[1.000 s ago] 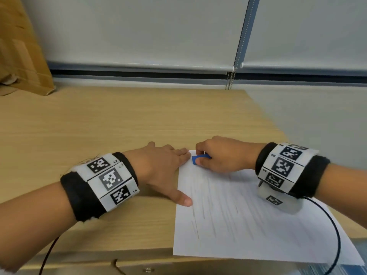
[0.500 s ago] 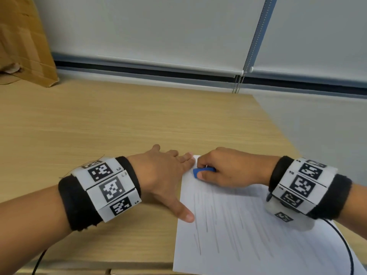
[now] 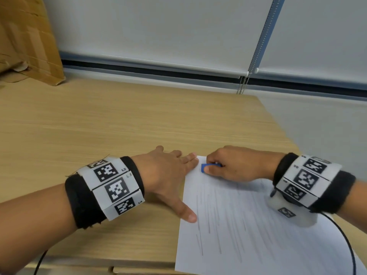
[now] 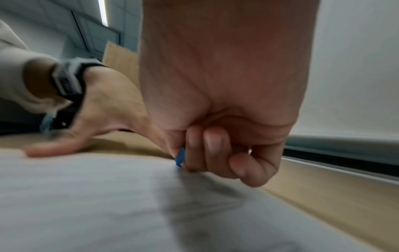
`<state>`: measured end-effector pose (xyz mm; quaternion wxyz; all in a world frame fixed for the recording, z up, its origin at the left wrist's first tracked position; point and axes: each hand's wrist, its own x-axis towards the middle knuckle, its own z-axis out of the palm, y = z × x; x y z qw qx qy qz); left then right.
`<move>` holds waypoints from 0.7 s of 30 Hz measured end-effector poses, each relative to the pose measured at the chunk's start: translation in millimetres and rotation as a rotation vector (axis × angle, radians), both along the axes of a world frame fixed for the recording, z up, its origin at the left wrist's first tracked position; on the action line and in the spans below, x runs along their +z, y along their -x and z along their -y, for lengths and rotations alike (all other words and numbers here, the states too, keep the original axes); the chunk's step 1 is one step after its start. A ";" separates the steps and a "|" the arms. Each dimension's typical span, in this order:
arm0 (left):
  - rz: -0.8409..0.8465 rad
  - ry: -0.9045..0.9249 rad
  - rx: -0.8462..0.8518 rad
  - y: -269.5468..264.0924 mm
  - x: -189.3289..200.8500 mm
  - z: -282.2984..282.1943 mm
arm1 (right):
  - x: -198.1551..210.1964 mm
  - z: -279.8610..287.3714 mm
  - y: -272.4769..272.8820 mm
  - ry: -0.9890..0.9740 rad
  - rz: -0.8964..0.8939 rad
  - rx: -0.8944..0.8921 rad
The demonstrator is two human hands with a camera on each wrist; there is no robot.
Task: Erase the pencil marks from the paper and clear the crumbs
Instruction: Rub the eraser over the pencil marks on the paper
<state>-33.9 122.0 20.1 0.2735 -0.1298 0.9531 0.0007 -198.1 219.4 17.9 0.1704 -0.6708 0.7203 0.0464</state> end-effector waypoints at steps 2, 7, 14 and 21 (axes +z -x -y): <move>-0.006 0.004 -0.003 -0.4 0.0 -0.4 | -1.4 1.1 5.9 0.023 -0.021 -0.041; -0.007 -0.006 0.007 -0.5 -0.2 -1.3 | -3.3 -13.3 -19.4 -0.063 -0.038 0.083; 0.002 0.000 0.006 -0.2 -0.5 -0.9 | -4.2 -5.9 -2.6 -0.024 -0.043 0.013; 0.007 0.040 0.043 4.4 1.4 6.0 | -0.6 2.1 4.2 -0.030 -0.046 -0.009</move>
